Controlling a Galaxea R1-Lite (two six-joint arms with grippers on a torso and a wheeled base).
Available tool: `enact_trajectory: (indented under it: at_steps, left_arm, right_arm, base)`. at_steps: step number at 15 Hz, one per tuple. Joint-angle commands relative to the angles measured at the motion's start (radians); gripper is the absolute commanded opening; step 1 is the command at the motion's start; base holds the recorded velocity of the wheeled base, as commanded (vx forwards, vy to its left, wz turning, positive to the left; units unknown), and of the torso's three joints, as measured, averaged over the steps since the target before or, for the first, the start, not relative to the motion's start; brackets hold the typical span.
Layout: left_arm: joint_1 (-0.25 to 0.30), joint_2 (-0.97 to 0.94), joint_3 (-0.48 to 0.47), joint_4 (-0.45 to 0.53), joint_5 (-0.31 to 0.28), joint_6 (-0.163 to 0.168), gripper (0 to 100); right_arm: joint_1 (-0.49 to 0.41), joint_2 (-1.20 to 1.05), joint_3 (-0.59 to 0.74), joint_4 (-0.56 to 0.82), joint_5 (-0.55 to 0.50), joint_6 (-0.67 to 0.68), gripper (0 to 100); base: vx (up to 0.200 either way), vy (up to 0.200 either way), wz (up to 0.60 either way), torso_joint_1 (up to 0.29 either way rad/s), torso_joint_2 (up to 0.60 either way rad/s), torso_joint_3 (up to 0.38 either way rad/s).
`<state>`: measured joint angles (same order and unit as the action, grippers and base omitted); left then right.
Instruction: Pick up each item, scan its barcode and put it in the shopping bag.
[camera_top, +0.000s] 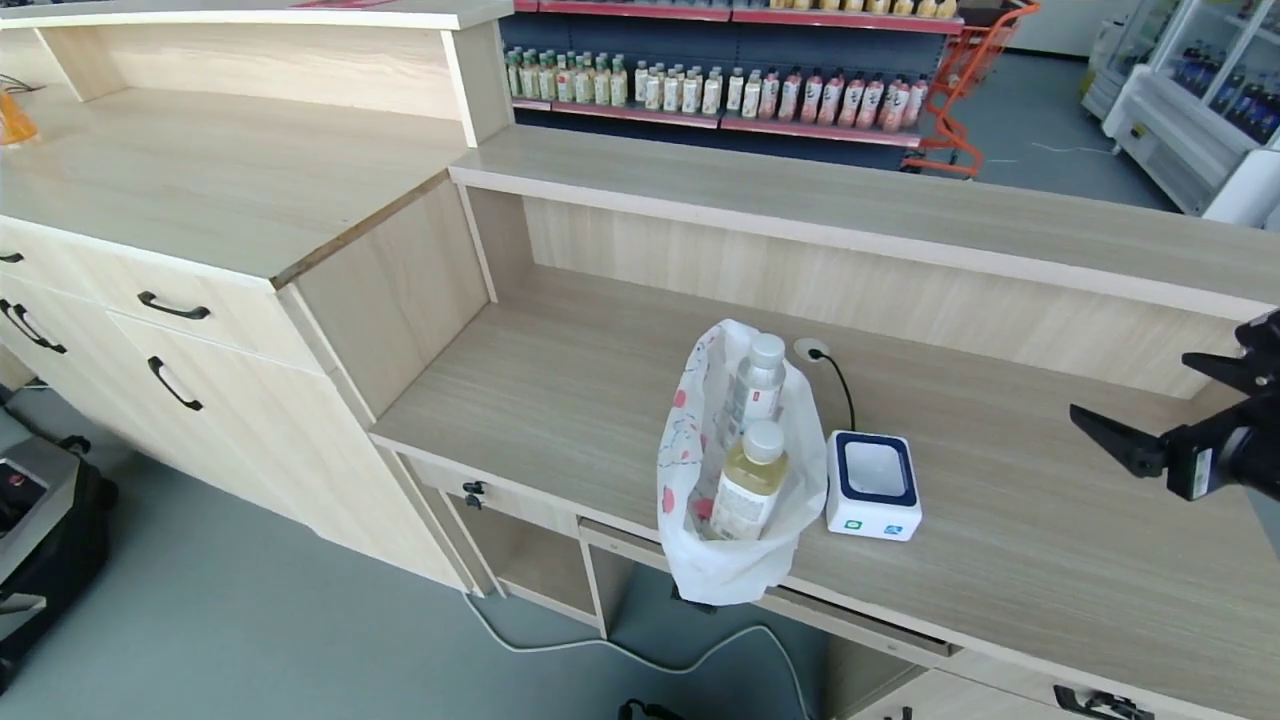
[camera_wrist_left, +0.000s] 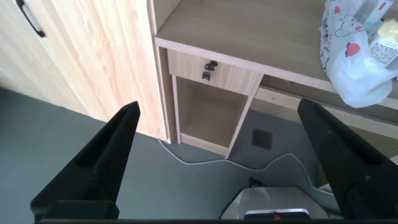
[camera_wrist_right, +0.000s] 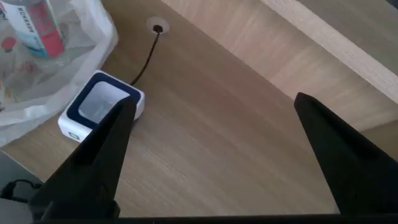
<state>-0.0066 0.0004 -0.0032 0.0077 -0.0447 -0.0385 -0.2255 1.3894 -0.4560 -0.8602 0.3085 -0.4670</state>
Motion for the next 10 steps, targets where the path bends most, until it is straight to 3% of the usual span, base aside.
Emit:
enact_trajectory:
  at_steps: [1, 5, 8, 10]
  left_arm:
    - [0.000, 0.000, 0.000, 0.000, 0.000, 0.000, 100]
    - [0.000, 0.000, 0.000, 0.000, 0.000, 0.000, 100]
    - [0.000, 0.000, 0.000, 0.000, 0.000, 0.000, 100]
    - [0.000, 0.000, 0.000, 0.000, 0.000, 0.000, 100]
  right_arm:
    - [-0.049, -0.041, 0.003, 0.003, -0.039, 0.016, 100]
    - [-0.095, -0.096, 0.043, 0.020, -0.126, 0.062, 100]
    - [-0.097, -0.161, 0.068, 0.020, -0.126, 0.082, 100]
    - [-0.089, -0.210, 0.105, 0.018, -0.089, 0.203, 100]
  base:
    - [0.000, 0.000, -0.60, -0.002, 0.00, 0.007]
    - [0.000, 0.000, -0.60, 0.005, 0.00, 0.001]
    - [0.000, 0.000, -0.60, 0.001, 0.00, 0.005]
    - [0.000, 0.000, -0.30, 0.001, 0.00, 0.004]
